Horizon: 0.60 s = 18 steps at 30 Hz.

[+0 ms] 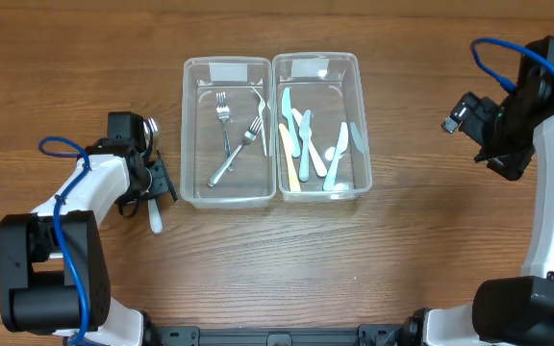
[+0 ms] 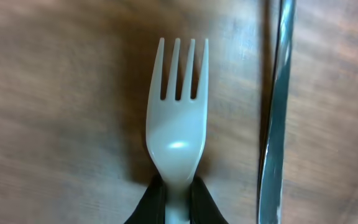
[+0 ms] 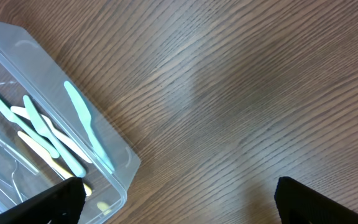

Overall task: Pack container
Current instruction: 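Move left gripper back and grasp the white plastic fork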

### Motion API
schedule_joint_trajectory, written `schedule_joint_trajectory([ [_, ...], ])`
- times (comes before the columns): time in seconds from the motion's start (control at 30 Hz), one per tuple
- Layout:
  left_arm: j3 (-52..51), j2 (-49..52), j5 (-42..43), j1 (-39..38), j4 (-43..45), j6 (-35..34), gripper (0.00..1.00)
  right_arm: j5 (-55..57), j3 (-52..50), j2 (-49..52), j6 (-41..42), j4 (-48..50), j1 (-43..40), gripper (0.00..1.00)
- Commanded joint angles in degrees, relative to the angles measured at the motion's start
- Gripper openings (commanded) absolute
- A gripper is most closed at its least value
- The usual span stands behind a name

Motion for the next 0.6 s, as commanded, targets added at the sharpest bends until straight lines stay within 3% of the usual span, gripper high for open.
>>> schedule_joint_trajectory([
  [0.0,4.74,-1.27,1.6,0.31,-4.68,0.83,0.04,0.09,-0.15,-0.11,0.04,0.13,0.11,1.0],
  [0.33,26.21,-12.92,2.05,-2.6,-21.59,3.72,0.04,0.07,-0.15,-0.11,0.07,0.09,0.11,1.0],
  [0.57,28.37,-14.32,2.12,-10.51,-16.92,3.91,0.04,0.07,-0.15,-0.11,0.07,0.11,0.11,1.0],
])
